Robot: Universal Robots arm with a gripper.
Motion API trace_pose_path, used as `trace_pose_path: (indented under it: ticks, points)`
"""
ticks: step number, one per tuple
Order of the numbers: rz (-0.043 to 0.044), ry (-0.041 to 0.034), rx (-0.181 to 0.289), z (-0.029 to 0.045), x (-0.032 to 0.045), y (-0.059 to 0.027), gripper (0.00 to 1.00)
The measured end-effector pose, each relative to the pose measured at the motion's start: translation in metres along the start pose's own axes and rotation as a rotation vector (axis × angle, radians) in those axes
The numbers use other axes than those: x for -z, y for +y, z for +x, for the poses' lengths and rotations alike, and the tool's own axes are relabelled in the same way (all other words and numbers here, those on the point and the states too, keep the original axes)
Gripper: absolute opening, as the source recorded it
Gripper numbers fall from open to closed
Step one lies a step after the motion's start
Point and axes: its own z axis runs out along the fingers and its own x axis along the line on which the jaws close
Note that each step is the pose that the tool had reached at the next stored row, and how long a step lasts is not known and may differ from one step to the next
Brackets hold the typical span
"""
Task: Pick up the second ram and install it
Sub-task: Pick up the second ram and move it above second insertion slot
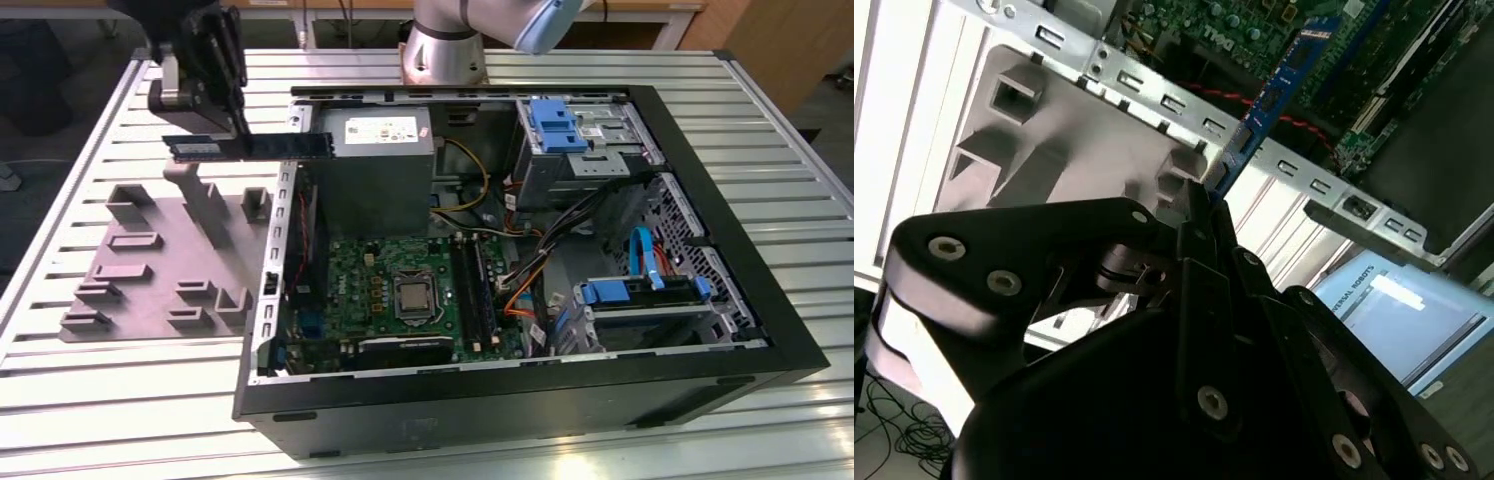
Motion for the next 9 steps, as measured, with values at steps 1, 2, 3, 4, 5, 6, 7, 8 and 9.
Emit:
trace_pose_path:
  ticks: [1,2,3,4,5,6,7,8,9]
  points:
    - [0.0,0.0,0.0,-0.0001,-0.0001,-0.0023,0.14]
    - [0.0,0.0,0.0,-0.0001,-0.0001,-0.0047,0.14]
    - [0.0,-0.0001,0.0,-0.0002,-0.0002,-0.0069,0.14]
    - [0.0,0.0,0.0,-0.0003,-0.0003,-0.0091,0.14]
    - [0.0,0.0,0.0,-0.0004,-0.0003,-0.0111,0.14]
    - [0.0,0.0,0.0,-0.0004,-0.0004,-0.0133,0.14]
    - [0.0,0.0,0.0,-0.0005,-0.0004,-0.0159,0.14]
    - [0.0,0.0,0.0,-0.0006,-0.0005,-0.0184,0.14]
    - [0.0,0.0,0.0,-0.0006,-0.0006,-0.0209,0.14]
